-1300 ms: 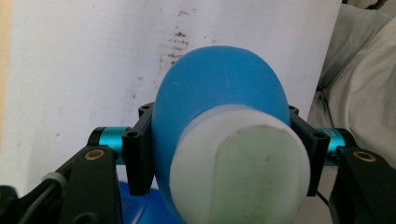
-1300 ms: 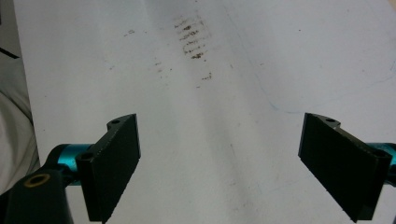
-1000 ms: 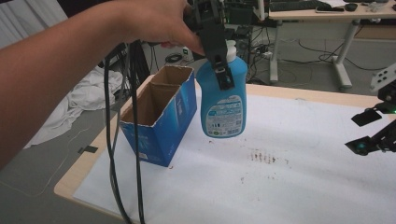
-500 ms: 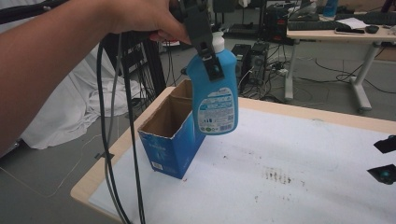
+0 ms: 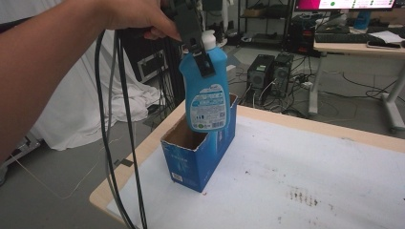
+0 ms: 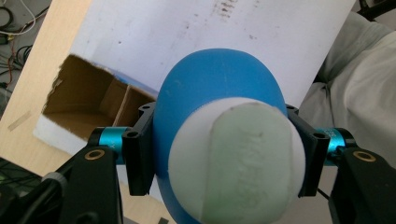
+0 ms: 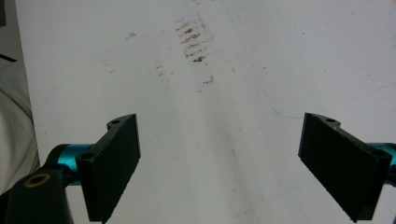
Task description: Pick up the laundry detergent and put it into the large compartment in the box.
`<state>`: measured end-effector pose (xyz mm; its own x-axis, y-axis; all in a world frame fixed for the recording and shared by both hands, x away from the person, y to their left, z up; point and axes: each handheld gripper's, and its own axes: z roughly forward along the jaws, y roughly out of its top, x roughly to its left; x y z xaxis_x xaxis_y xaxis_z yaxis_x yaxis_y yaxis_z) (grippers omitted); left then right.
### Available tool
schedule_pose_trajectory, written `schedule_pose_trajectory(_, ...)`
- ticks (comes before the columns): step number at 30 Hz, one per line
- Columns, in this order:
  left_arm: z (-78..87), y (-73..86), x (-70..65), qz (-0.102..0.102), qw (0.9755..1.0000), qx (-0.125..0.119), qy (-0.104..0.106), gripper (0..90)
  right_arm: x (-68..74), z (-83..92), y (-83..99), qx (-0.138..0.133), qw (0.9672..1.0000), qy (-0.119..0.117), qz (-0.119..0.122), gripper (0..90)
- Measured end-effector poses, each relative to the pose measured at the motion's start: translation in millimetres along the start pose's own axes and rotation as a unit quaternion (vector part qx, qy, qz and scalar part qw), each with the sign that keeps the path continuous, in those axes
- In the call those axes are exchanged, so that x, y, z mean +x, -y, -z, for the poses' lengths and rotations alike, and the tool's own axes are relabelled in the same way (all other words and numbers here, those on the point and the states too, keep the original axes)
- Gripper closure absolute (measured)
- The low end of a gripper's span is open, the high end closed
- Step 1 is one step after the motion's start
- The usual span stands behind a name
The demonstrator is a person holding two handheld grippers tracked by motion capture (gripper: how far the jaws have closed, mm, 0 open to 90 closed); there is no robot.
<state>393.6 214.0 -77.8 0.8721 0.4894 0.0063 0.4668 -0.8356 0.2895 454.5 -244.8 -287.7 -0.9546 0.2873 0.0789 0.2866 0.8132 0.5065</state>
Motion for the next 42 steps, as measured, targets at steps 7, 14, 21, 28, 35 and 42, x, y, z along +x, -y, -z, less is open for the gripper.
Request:
schedule_pose_trajectory(7, -3.1, 16.1, 10.5, 0.01, 0.9998, 0.015, -0.013, 37.7, -0.6, -2.6, -1.8, 0.003, 1.0, 0.0, -0.001, 12.0)
schedule_pose_trajectory(14, -11.1, 28.2, 19.6, 0.012, 0.9996, 0.017, -0.019, 37.7, -0.5, -2.7, -2.0, 0.004, 1.0, 0.002, -0.004, 12.0)
schedule_pose_trajectory(21, -20.7, 36.2, 27.7, 0.014, 0.9994, 0.021, -0.025, 37.8, -1.6, -4.1, -2.2, 0.008, 0.9999, 0.003, -0.007, 12.0)
schedule_pose_trajectory(28, -39.2, 41.8, 33.7, 0.007, 0.999, 0.031, -0.031, 37.8, -3.2, -7.1, -3.8, 0.013, 0.9999, 0.003, -0.009, 12.0)
schedule_pose_trajectory(35, -67.4, 47.4, 38.1, 0.005, 0.999, 0.037, -0.025, 37.9, -4.4, -9.8, -3.8, 0.017, 0.9998, 0.001, -0.012, 12.0)
schedule_pose_trajectory(42, -101.4, 54.0, 39.2, 0.0, 0.9985, 0.054, -0.013, 37.8, -5.9, -9.9, -2.2, 0.018, 0.9998, 0.003, -0.012, 12.0)
